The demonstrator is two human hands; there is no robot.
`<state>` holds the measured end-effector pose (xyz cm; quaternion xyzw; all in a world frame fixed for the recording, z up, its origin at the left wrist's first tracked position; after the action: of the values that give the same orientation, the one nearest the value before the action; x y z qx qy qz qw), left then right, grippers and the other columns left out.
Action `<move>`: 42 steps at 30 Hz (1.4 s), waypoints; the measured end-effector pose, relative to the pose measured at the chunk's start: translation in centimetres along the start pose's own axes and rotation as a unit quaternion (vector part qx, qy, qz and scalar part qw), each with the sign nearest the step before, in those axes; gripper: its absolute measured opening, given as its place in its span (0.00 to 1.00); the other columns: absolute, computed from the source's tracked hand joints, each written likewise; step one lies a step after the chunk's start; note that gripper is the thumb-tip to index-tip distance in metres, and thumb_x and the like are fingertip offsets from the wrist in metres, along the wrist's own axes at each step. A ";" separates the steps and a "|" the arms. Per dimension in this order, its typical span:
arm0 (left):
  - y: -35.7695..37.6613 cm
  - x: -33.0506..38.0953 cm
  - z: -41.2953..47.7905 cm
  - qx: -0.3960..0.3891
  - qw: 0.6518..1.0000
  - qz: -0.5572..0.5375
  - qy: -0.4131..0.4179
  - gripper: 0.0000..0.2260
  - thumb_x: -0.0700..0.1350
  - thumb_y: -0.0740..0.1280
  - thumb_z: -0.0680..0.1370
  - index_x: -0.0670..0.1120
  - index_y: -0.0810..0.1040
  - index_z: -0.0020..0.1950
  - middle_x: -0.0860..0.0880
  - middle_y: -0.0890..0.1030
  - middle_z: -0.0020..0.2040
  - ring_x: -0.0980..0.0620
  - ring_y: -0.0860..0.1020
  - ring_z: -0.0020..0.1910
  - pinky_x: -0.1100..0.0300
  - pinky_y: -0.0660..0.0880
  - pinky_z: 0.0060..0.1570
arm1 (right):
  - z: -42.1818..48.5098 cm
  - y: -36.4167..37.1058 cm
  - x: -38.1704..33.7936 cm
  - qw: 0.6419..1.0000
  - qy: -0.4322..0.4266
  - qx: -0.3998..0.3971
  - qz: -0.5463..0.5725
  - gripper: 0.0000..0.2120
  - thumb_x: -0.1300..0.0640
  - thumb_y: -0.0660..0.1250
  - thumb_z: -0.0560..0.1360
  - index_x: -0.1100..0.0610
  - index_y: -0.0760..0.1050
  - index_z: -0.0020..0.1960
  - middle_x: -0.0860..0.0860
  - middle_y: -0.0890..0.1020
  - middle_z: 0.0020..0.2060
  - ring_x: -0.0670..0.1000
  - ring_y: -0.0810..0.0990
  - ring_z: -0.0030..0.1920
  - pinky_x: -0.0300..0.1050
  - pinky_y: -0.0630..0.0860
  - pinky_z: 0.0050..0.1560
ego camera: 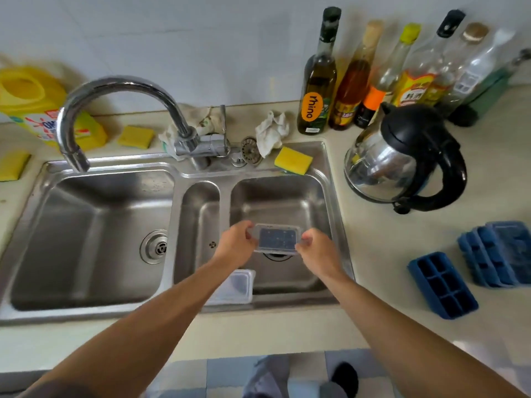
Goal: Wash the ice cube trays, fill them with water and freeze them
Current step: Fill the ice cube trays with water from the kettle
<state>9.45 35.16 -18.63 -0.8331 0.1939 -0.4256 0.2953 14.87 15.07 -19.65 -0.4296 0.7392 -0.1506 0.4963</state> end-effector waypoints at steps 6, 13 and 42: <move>4.2 -0.6 6.0 -0.074 0.993 0.094 -0.022 0.14 0.39 0.68 0.79 0.42 0.76 0.64 0.42 0.82 0.54 0.46 0.82 0.47 0.53 0.82 0.49 | 4.5 2.7 3.1 0.997 0.064 -0.040 -0.011 0.05 0.58 0.66 0.81 0.59 0.76 0.55 0.52 0.79 0.45 0.50 0.77 0.43 0.38 0.66 0.33; 7.5 -3.7 10.4 -0.120 0.979 0.161 -0.043 0.11 0.41 0.69 0.79 0.40 0.76 0.60 0.42 0.79 0.51 0.49 0.75 0.44 0.57 0.72 0.42 | 8.0 7.0 5.0 0.992 0.101 -0.078 0.015 0.03 0.61 0.66 0.80 0.59 0.77 0.53 0.53 0.79 0.46 0.45 0.75 0.38 0.36 0.64 0.30; 10.4 -7.5 13.6 -0.094 0.983 0.051 -0.149 0.12 0.40 0.58 0.83 0.39 0.78 0.61 0.40 0.81 0.55 0.44 0.78 0.48 0.54 0.73 0.45 | 11.1 9.8 7.8 0.971 0.219 -0.078 0.065 0.07 0.64 0.62 0.82 0.62 0.79 0.54 0.61 0.83 0.49 0.61 0.86 0.47 0.58 0.85 0.47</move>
<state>15.71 36.08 -36.24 -0.9002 0.2292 -0.2605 0.2632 18.62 16.96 -35.93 -0.3747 0.8654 -0.1506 0.2966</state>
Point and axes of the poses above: each hand's wrist, its own z-axis towards the middle knuckle, its own y-axis out of the palm, x = y × z, the point moved 7 cm from there along z, towards the middle knuckle
